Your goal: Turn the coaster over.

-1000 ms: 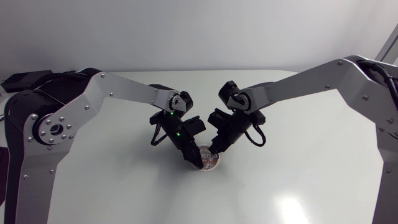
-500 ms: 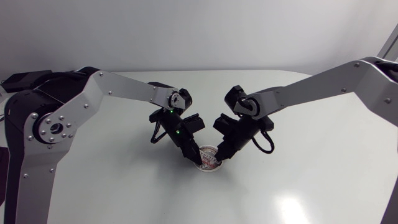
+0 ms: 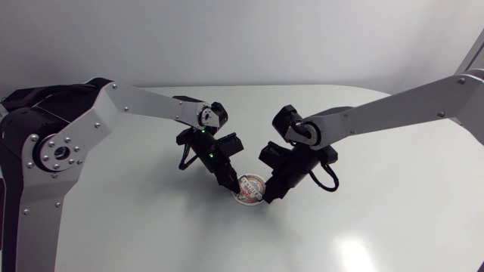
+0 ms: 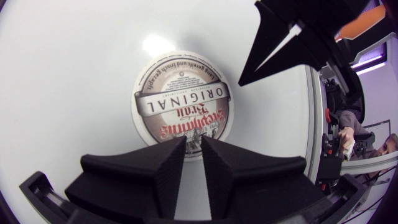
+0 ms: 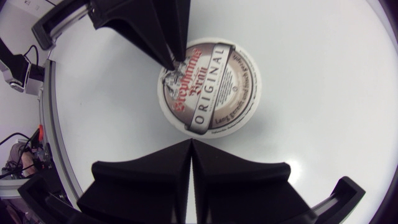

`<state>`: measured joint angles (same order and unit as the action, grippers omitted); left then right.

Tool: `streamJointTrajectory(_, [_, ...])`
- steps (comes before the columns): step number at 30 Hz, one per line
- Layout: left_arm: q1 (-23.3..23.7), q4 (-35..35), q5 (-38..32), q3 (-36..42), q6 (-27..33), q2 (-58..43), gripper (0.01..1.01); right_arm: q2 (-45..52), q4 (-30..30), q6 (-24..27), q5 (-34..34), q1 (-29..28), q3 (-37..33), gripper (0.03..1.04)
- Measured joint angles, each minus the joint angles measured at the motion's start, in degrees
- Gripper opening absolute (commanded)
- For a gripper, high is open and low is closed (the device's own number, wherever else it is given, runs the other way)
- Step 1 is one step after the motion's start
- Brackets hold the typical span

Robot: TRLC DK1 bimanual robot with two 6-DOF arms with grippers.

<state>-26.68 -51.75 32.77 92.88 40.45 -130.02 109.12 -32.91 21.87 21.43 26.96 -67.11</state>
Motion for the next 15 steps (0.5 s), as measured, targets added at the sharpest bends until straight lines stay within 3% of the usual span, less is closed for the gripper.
streamJointTrajectory(10, [1.6, 0.1, 0.5, -3.1, 0.0, 3.6, 0.213, 5.1, 0.0, 0.0, 0.0, -0.6, -9.8, 0.05])
streamJointTrajectory(15, [2.4, 0.1, 0.6, -3.4, 0.0, 3.5, 0.215, 8.5, 0.0, 0.0, -0.1, -2.2, -10.4, 0.05])
